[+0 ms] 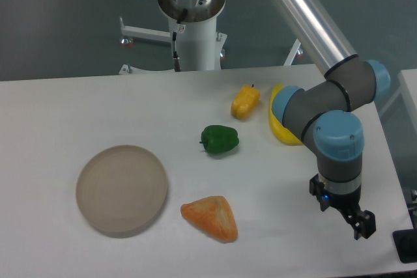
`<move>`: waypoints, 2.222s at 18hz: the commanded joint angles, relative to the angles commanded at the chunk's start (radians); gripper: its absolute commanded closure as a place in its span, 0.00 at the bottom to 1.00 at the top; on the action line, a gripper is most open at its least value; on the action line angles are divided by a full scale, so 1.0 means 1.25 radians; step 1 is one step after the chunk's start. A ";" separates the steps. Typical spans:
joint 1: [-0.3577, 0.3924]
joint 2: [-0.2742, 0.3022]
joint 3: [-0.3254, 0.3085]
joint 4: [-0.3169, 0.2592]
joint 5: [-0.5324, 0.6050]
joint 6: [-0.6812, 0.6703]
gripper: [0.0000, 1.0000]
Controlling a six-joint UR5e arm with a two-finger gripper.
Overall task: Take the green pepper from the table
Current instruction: 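Move the gripper over to the green bell pepper and lower it, then close the gripper around the green bell pepper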
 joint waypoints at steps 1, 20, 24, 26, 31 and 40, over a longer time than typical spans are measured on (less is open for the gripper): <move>0.000 0.002 -0.001 0.000 -0.004 0.000 0.00; -0.055 0.282 -0.368 -0.209 -0.020 0.043 0.00; -0.097 0.346 -0.460 -0.203 -0.033 0.044 0.00; -0.104 0.363 -0.508 -0.198 -0.032 0.053 0.00; -0.119 0.368 -0.551 -0.167 -0.031 0.060 0.00; -0.125 0.367 -0.593 -0.115 -0.023 0.072 0.00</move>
